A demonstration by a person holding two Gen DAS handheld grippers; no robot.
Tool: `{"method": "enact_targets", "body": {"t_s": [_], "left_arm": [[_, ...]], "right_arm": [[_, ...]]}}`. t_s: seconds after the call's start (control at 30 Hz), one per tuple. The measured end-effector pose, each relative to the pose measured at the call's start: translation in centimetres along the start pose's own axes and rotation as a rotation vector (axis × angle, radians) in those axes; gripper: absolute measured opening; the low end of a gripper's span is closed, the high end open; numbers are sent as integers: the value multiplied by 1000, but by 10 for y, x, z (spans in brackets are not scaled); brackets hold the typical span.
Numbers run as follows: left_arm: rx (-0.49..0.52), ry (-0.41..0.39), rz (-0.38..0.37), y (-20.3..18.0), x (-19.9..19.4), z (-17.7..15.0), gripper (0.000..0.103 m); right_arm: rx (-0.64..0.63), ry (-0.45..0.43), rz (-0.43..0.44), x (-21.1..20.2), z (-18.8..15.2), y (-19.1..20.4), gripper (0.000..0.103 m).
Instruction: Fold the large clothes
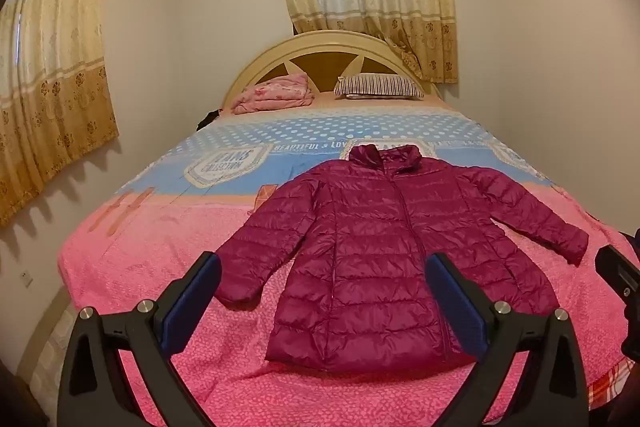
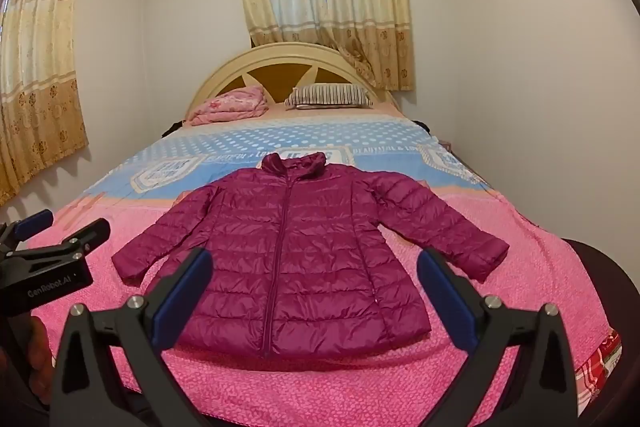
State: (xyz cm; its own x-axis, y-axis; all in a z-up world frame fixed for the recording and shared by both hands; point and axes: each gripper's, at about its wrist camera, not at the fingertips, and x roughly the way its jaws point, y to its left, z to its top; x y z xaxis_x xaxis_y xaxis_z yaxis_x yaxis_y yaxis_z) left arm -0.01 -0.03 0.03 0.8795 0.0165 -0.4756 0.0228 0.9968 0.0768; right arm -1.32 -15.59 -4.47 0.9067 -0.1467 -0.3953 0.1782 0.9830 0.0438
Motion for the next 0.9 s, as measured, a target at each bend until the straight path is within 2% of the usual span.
{"method": "enact_targets", "body": {"t_s": [0.9], "left_arm": [[-11, 13, -21, 1, 4, -5, 102]], "right_arm": [[-7, 12, -1, 2, -2, 3, 103]]}}
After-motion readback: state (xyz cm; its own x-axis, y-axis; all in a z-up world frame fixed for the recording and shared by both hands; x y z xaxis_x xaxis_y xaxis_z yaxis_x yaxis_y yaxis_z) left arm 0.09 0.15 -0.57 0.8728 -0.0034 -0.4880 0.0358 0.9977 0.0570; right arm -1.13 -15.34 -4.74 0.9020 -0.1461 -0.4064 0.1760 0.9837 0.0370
